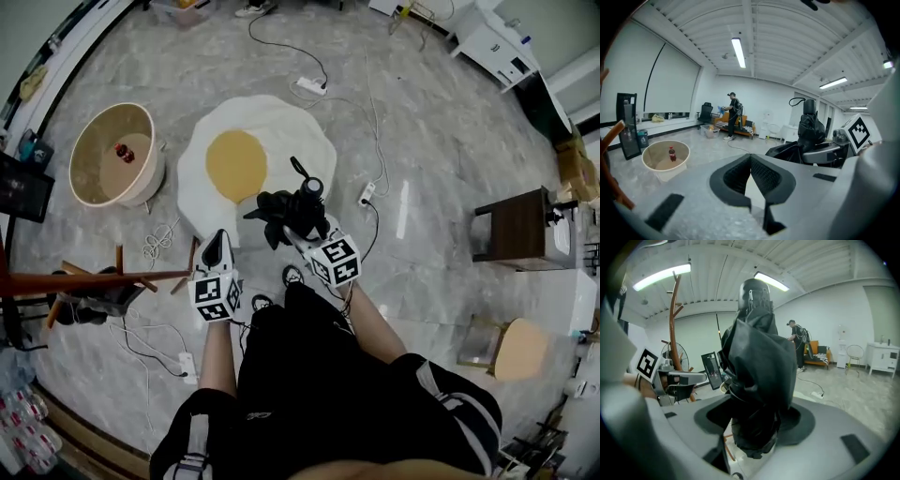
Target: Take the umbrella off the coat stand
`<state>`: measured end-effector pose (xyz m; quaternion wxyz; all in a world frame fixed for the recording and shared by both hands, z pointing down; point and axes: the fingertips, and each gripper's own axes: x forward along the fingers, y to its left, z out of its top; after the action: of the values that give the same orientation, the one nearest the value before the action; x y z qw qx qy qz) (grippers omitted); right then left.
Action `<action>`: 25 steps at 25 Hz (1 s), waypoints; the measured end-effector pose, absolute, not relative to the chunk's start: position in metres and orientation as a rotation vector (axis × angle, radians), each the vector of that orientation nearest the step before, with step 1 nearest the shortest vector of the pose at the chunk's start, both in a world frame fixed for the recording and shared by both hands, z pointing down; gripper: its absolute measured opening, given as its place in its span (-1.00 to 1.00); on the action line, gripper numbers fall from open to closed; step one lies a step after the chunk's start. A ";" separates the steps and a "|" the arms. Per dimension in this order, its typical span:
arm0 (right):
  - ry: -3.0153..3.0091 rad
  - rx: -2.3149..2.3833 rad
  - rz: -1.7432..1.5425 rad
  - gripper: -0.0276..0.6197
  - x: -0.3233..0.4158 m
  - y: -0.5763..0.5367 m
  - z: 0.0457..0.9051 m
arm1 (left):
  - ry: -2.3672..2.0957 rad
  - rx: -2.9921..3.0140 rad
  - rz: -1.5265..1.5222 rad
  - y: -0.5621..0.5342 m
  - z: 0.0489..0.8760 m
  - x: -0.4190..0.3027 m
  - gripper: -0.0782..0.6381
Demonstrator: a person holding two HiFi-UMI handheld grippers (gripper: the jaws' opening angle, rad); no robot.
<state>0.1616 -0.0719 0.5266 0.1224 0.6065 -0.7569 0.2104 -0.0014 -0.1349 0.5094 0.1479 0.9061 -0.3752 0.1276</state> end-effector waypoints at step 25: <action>-2.286 2.074 0.185 -0.11 0.286 -0.044 0.338 | -1.034 2.945 0.020 -0.120 0.332 0.139 -0.78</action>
<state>0.2862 -0.0442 0.3375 0.0249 0.6705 -0.7390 0.0597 0.1390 -0.1202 0.3319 0.0101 0.9435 -0.3311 0.0065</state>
